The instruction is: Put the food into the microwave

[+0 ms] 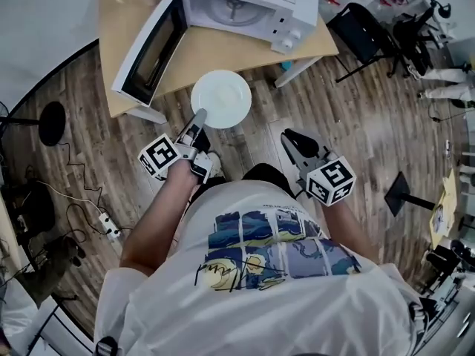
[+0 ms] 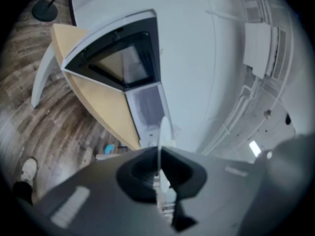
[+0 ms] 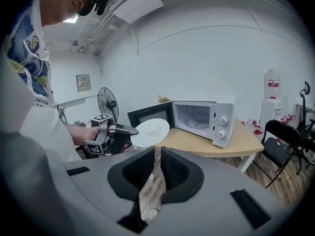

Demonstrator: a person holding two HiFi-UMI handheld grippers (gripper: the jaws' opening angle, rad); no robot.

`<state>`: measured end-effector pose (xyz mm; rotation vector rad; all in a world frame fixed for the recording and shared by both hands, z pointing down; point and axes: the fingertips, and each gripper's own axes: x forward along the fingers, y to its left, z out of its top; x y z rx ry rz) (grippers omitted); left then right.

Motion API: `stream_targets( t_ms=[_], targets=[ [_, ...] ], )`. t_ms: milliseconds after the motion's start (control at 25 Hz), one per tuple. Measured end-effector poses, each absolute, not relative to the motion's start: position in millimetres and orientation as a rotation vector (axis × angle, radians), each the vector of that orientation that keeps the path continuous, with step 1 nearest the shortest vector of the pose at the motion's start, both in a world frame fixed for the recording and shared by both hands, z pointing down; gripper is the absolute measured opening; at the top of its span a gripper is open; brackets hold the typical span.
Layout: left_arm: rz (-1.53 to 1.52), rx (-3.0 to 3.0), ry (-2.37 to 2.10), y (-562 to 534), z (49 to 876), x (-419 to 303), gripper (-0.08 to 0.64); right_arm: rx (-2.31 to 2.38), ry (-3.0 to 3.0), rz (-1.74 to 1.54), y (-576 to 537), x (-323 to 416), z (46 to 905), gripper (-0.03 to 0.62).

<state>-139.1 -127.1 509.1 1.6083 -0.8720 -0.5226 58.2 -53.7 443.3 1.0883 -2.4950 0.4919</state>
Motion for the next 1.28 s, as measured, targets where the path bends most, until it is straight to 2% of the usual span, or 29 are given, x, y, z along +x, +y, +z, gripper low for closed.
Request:
stream_targets(
  t_ms=[520, 1280],
  targets=[
    [-0.525, 1.579, -0.922, -271.0, 525.6, -122.0, 0.015, 1.138, -2.51, 0.485, -131.5, 81.3, 433.3, 0.032],
    [-0.559, 1.449, -1.122, -435.2, 580.5, -85.9, 0.015, 1.035, -2.544, 0.495, -249.1, 183.0, 439.6, 0.032]
  ],
)
